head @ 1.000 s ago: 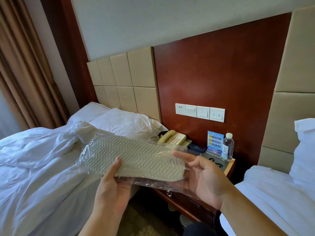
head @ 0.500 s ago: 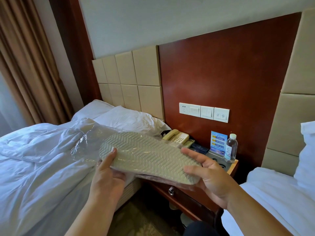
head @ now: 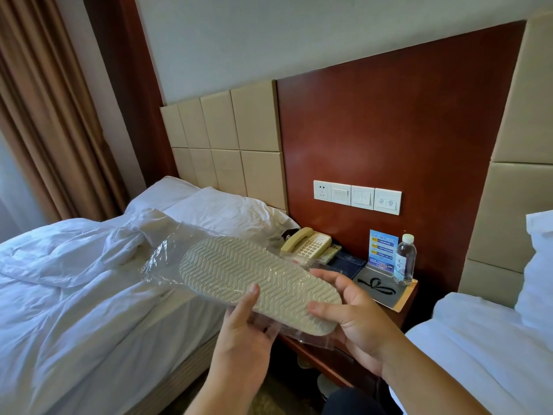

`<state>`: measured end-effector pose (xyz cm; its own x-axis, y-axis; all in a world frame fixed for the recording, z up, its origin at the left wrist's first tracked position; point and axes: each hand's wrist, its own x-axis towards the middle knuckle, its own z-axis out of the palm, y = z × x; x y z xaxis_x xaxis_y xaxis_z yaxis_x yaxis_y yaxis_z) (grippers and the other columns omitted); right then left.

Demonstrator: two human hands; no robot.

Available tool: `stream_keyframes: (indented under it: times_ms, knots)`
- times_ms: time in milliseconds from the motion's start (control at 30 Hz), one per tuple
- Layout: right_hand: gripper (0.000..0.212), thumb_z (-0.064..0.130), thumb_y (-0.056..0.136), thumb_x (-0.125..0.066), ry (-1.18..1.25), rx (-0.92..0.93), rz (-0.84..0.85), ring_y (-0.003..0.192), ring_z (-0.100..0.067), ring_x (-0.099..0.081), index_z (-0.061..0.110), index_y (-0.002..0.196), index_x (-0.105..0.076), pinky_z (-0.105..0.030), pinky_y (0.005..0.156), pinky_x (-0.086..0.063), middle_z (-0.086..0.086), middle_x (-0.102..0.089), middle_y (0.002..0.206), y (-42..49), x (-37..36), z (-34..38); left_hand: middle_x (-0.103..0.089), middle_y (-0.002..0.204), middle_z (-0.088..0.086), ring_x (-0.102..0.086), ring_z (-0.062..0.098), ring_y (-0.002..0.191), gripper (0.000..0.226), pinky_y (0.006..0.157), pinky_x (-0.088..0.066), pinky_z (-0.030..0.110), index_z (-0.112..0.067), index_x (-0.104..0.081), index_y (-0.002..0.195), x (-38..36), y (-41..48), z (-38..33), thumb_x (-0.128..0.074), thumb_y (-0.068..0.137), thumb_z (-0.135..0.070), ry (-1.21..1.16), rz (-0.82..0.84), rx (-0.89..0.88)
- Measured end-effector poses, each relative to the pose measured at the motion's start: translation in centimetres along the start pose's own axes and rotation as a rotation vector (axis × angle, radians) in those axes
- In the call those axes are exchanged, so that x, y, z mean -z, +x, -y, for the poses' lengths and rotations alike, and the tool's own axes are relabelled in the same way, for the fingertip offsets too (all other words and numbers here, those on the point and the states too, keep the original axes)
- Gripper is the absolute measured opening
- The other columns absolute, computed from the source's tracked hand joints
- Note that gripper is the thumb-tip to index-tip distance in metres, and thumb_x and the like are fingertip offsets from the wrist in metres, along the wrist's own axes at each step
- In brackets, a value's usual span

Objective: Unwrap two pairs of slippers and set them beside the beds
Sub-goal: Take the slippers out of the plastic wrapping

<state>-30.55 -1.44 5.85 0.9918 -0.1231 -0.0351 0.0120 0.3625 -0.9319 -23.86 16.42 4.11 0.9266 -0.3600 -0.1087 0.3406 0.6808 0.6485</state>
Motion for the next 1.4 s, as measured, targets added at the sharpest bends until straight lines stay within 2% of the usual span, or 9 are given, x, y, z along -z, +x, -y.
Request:
stream_keyframes:
  times_ms: [200,367,433,633,1033,1133,1200,1300,1400]
  knots:
    - [0.05,-0.005,0.079,-0.071,-0.004,-0.006,-0.003,0.099,-0.024,-0.071,0.028,0.116,-0.066,-0.035,0.071,-0.057,-0.005,-0.073,0.111,-0.2,1.5,0.2,-0.072,0.118,0.011,-0.072,0.029,0.099,0.067,0.087,-0.057,0.051,-0.012,-0.055,0.13,-0.3,2.2,-3.2,-0.079,0.067,-0.009,-0.059,-0.203,-0.125]
    - [0.048,-0.001,0.073,-0.077,-0.041,-0.002,0.005,0.097,-0.025,-0.072,0.026,0.112,-0.067,-0.032,0.067,-0.057,-0.007,-0.073,0.11,0.0,1.7,0.5,-0.072,0.117,0.01,-0.073,0.026,0.098,0.073,0.08,-0.06,0.047,-0.012,-0.054,0.134,-0.9,2.5,-4.6,-0.079,0.066,-0.009,-0.071,-0.199,-0.178]
    - [0.048,0.009,0.07,-0.083,-0.074,0.003,0.0,0.094,-0.023,-0.072,0.025,0.112,-0.066,-0.029,0.066,-0.056,-0.006,-0.073,0.108,0.0,1.3,0.6,-0.072,0.118,0.009,-0.072,0.027,0.101,0.071,0.09,-0.055,0.055,-0.015,-0.053,0.135,-0.9,2.2,-4.3,-0.08,0.069,-0.013,-0.062,-0.159,-0.175]
    - [0.05,0.005,0.069,-0.084,-0.092,0.036,-0.049,0.095,-0.029,-0.072,0.014,0.112,-0.06,-0.038,0.073,-0.058,-0.008,-0.075,0.102,0.4,0.7,-0.1,-0.071,0.118,0.014,-0.07,0.035,0.105,0.049,0.086,-0.055,0.057,-0.014,-0.058,0.125,-0.7,0.9,-1.9,-0.075,0.079,-0.019,0.024,-0.025,-0.058]
    - [0.051,-0.003,0.076,-0.075,-0.006,-0.008,-0.017,0.1,-0.032,-0.071,0.021,0.119,-0.063,-0.039,0.074,-0.059,-0.007,-0.074,0.109,-0.2,2.2,-0.8,-0.07,0.119,0.014,-0.072,0.031,0.1,0.06,0.092,-0.054,0.053,-0.011,-0.053,0.131,0.8,2.7,-4.5,-0.077,0.077,-0.007,-0.035,-0.253,-0.147]
    - [0.052,0.02,0.078,-0.078,-0.288,-0.006,-0.007,0.1,-0.019,-0.071,0.032,0.125,-0.059,-0.035,0.079,-0.059,0.003,-0.072,0.114,-0.4,1.7,-0.3,-0.07,0.12,0.014,-0.073,0.03,0.098,0.053,0.09,-0.055,0.054,-0.014,-0.056,0.129,0.9,2.6,-4.8,-0.073,0.081,-0.006,-0.012,-0.238,-0.183]
    - [0.076,0.052,0.065,-0.081,-0.689,0.013,-0.029,0.108,-0.006,-0.064,0.046,0.133,-0.048,-0.034,0.091,-0.055,0.017,-0.059,0.126,-0.8,0.9,0.1,-0.071,0.117,0.013,-0.074,0.03,0.093,0.052,0.081,-0.059,0.053,-0.016,-0.056,0.129,0.9,2.6,-4.6,-0.073,0.081,-0.006,-0.001,-0.239,-0.186]
    - [0.125,0.088,0.043,-0.066,-1.219,0.034,-0.031,0.133,-0.007,-0.034,0.053,0.146,-0.005,-0.037,0.108,-0.036,0.022,-0.025,0.145,-1.1,-0.8,0.1,-0.072,0.116,0.012,-0.074,0.027,0.091,0.051,0.068,-0.062,0.044,-0.016,-0.057,0.129,0.8,2.4,-4.0,-0.074,0.081,-0.007,0.056,-0.241,-0.208]
    - [0.141,0.09,0.038,-0.063,-1.428,-0.002,-0.007,0.139,-0.019,-0.022,0.051,0.141,0.025,-0.042,0.109,-0.029,0.014,-0.013,0.152,-0.8,-1.9,-0.5,-0.072,0.115,0.012,-0.074,0.027,0.092,0.055,0.064,-0.061,0.04,-0.015,-0.056,0.13,0.8,2.1,-3.5,-0.076,0.079,-0.007,0.098,-0.23,-0.219]
